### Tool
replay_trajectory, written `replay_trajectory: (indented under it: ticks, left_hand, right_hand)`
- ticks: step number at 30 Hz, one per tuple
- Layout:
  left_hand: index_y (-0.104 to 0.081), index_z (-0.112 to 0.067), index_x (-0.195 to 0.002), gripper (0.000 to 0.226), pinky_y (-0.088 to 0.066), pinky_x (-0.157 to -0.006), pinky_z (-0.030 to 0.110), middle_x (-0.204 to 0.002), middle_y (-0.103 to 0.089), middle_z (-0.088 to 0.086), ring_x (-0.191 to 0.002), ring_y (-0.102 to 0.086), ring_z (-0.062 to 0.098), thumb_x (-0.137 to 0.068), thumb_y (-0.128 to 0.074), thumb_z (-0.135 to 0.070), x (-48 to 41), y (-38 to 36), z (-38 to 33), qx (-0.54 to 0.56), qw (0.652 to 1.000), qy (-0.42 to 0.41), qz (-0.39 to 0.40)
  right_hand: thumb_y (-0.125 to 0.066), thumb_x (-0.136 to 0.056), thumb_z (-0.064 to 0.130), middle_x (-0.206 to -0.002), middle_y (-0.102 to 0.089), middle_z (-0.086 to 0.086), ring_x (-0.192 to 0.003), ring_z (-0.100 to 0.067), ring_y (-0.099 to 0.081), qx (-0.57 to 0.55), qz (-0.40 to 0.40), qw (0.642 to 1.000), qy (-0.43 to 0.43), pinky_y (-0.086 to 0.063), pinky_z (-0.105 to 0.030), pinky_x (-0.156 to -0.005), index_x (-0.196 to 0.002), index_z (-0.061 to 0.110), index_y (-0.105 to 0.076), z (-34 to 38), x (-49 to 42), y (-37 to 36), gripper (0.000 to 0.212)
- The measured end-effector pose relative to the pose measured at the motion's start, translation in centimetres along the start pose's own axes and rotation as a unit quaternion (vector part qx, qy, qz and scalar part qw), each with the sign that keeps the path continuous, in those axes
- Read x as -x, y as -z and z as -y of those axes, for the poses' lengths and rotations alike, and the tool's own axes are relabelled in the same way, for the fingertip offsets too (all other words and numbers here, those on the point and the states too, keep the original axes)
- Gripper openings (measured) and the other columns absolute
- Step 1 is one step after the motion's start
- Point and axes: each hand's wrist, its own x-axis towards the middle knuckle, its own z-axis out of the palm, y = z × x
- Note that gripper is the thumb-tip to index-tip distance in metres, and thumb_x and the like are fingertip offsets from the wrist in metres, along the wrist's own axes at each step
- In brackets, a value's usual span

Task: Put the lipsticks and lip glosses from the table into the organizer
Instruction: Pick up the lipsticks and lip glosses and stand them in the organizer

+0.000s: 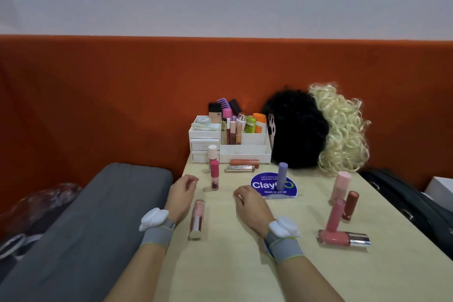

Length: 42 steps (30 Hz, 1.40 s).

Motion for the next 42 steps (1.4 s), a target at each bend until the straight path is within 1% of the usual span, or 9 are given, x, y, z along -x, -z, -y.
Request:
replay_trajectory:
  ticks: [3,8,11,15,19,23,29,35,42]
  left_hand:
    - [-0.061,-0.014,-0.094,0.011,-0.041,-0.067,0.018,-0.092,-0.064,0.004,-0.085,-0.057,0.018,-0.094,-0.050,-0.016,1.5,0.8,-0.3,0.017,0.999,0.008,0.027]
    - [-0.060,-0.019,-0.105,0.021,-0.043,-0.071,0.016,-0.095,-0.061,-0.003,-0.079,-0.056,0.008,-0.088,-0.060,-0.033,3.4,1.6,-0.8,-0.023,0.988,0.015,0.153]
    - [-0.059,-0.024,-0.108,0.029,-0.041,-0.076,0.019,-0.106,-0.059,-0.003,-0.091,-0.054,0.010,-0.083,-0.064,-0.039,3.8,1.1,-0.9,-0.095,0.976,-0.002,0.198]
    - [-0.060,-0.026,-0.089,0.008,-0.045,-0.082,0.030,-0.101,-0.066,0.001,-0.089,-0.058,0.017,-0.088,-0.058,-0.034,4.3,-0.7,-1.9,-0.093,0.982,-0.045,0.158]
    - [-0.058,-0.019,-0.084,0.022,-0.046,-0.079,0.039,-0.092,-0.065,0.007,-0.086,-0.059,0.023,-0.095,-0.045,-0.033,4.5,-2.4,-3.0,-0.122,0.981,-0.079,0.126]
    - [-0.055,-0.014,-0.086,0.032,-0.041,-0.072,0.035,-0.090,-0.062,0.006,-0.089,-0.059,0.026,-0.097,-0.036,-0.039,3.9,-3.5,-3.2,-0.204,0.973,-0.082,0.064]
    - [-0.057,-0.011,-0.107,0.047,-0.040,-0.087,0.041,-0.110,-0.059,0.011,-0.104,-0.049,0.031,-0.097,-0.029,-0.046,3.6,-4.5,-3.1,-0.371,0.923,-0.105,0.004]
    - [-0.057,-0.015,-0.117,0.042,-0.035,-0.092,0.031,-0.115,-0.056,0.004,-0.108,-0.047,0.022,-0.093,-0.042,-0.046,3.2,-4.6,-2.9,-0.330,0.908,-0.211,0.151]
    - [-0.052,-0.011,-0.120,0.034,-0.039,-0.087,0.029,-0.111,-0.054,0.004,-0.101,-0.050,0.021,-0.095,-0.046,-0.032,3.4,-4.5,-3.3,-0.214,0.944,-0.208,0.144]
  right_hand:
    - [-0.045,-0.095,0.014,-0.124,-0.060,-0.010,-0.114,-0.026,-0.055,-0.001,0.002,1.000,0.008,-0.040,-0.029,-0.097,-0.114,0.005,-0.062,0.0,0.6,0.0,0.028]
    - [-0.045,-0.094,0.013,-0.124,-0.061,-0.010,-0.114,-0.026,-0.056,-0.001,0.008,1.000,0.008,-0.040,-0.030,-0.097,-0.113,0.006,-0.063,0.1,0.6,0.2,0.027]
    - [-0.045,-0.094,0.013,-0.125,-0.060,-0.010,-0.114,-0.027,-0.056,-0.002,0.010,1.000,0.008,-0.041,-0.030,-0.097,-0.114,0.006,-0.063,0.0,0.7,0.3,0.027]
    - [-0.044,-0.094,0.009,-0.124,-0.060,-0.011,-0.115,-0.026,-0.055,-0.017,0.010,1.000,0.003,-0.040,-0.028,-0.098,-0.113,0.006,-0.064,0.0,0.6,0.5,0.028]
    - [-0.042,-0.093,0.004,-0.118,-0.065,-0.013,-0.112,-0.025,-0.058,-0.079,-0.040,0.996,-0.032,-0.042,-0.027,-0.096,-0.110,0.004,-0.065,0.0,0.7,1.0,0.029]
    - [-0.042,-0.092,0.002,-0.112,-0.067,-0.014,-0.107,-0.026,-0.061,-0.117,-0.065,0.989,-0.054,-0.045,-0.030,-0.093,-0.105,0.004,-0.067,-0.3,0.8,1.4,0.029]
    - [-0.042,-0.092,0.001,-0.109,-0.067,-0.016,-0.102,-0.027,-0.060,-0.151,-0.111,0.979,-0.082,-0.041,-0.024,-0.083,-0.102,0.001,-0.067,-0.7,0.9,1.5,0.027]
    - [-0.040,-0.092,-0.001,-0.111,-0.067,-0.018,-0.105,-0.028,-0.059,-0.168,-0.133,0.971,-0.111,-0.042,-0.026,-0.086,-0.105,0.000,-0.065,-1.1,0.6,1.5,0.028]
    - [-0.040,-0.092,-0.002,-0.110,-0.067,-0.019,-0.105,-0.028,-0.058,-0.191,-0.149,0.962,-0.127,-0.044,-0.029,-0.088,-0.107,-0.002,-0.064,-1.0,0.5,1.7,0.028]
